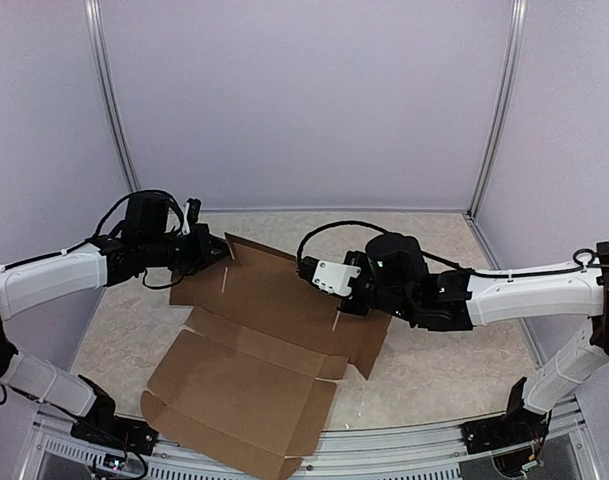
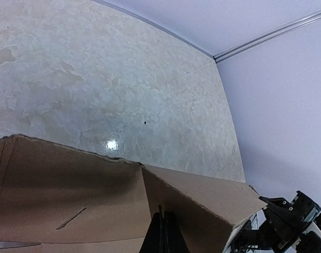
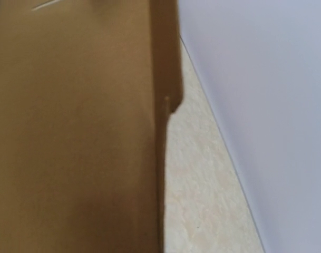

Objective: Fold the paper box

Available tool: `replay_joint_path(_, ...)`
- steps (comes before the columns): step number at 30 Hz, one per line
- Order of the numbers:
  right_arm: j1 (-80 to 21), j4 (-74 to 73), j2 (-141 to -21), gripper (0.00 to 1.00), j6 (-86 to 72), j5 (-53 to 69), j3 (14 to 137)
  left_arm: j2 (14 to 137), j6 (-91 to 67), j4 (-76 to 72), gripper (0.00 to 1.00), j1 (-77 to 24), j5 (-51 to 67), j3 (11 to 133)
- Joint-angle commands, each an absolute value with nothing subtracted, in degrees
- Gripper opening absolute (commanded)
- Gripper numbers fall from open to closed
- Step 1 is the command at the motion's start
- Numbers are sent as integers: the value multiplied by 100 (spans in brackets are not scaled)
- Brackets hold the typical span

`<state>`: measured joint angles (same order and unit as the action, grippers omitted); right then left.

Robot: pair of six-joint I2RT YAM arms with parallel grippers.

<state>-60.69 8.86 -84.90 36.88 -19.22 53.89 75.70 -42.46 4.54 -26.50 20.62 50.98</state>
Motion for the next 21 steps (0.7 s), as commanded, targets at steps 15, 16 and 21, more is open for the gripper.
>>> replay_joint_path(15,-6363,702,-8683,0,3361,-1492,5331,8414,-4797,-1057,0,-2692,2277,5276)
replay_joint_path(16,-6368,700,-8720,0,3358,-1531,5356,8461,-4799,-1067,0,-2683,2298,5289)
replay_joint_path(21,-6263,654,-8930,0,3438,-1972,5507,8350,-4594,-670,0,-2546,2221,5151)
